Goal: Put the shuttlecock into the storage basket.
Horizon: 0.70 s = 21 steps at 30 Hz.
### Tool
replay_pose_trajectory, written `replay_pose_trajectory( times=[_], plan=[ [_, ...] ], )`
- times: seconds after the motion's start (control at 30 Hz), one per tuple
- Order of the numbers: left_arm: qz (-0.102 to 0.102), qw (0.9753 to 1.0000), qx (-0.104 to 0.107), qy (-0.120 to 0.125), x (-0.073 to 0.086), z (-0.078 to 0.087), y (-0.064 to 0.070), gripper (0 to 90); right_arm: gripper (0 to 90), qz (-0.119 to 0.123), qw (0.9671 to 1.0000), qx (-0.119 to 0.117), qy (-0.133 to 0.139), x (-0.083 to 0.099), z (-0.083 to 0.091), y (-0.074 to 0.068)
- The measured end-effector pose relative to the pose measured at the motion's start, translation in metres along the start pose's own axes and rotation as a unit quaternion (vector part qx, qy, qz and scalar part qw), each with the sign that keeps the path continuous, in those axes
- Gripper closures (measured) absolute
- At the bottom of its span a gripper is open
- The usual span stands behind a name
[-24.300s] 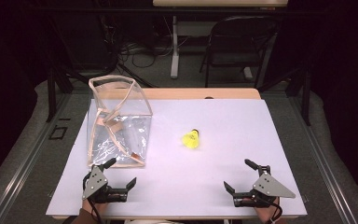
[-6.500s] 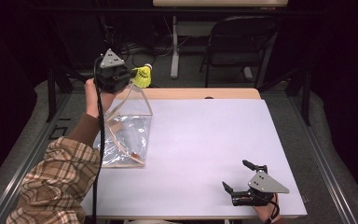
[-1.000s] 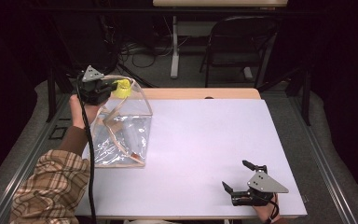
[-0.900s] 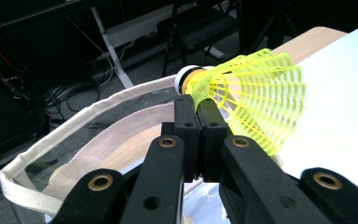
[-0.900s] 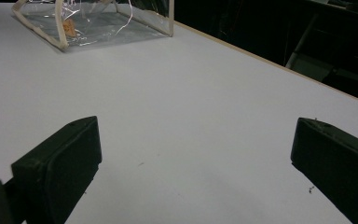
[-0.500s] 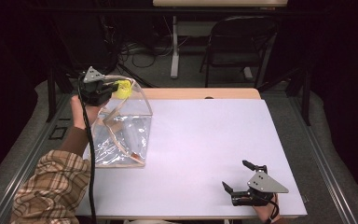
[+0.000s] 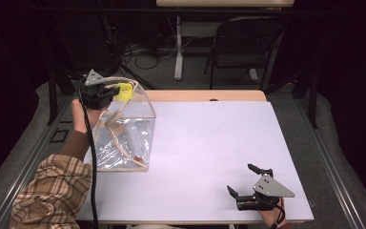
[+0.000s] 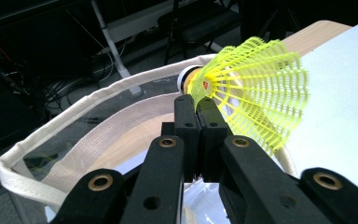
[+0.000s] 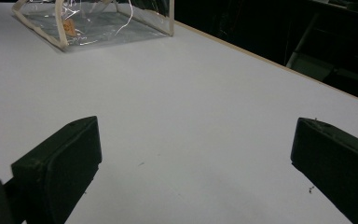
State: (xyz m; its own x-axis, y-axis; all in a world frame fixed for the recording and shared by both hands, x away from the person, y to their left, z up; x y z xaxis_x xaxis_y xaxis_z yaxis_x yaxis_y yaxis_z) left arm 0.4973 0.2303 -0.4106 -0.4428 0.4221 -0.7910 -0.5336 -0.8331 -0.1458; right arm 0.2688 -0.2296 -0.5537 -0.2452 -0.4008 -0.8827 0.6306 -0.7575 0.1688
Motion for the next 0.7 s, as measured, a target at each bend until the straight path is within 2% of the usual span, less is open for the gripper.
replay_pose_trajectory(
  times=[0.7],
  plan=[
    [0.012, 0.9993, -0.004, -0.034, 0.006, -0.015, -0.004, 88.9, 1.3, 0.000, 1.0000, 0.000, 0.000, 0.000, 0.000, 0.000]
  ],
)
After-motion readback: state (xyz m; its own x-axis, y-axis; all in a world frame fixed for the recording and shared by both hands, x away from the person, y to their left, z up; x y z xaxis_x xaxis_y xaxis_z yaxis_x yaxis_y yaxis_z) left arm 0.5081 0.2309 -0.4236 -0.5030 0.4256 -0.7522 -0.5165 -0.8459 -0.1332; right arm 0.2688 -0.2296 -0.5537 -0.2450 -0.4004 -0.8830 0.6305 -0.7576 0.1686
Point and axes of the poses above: each handheld gripper's, and its own axes: z roughly backward along the jaws, x roughly out of its underside, y roughly to its right, the point moved 4 cm from there along -z, roughly forward along the jaws, and after that the axes turned 8 degrees about -y, right-handed, at the moved point
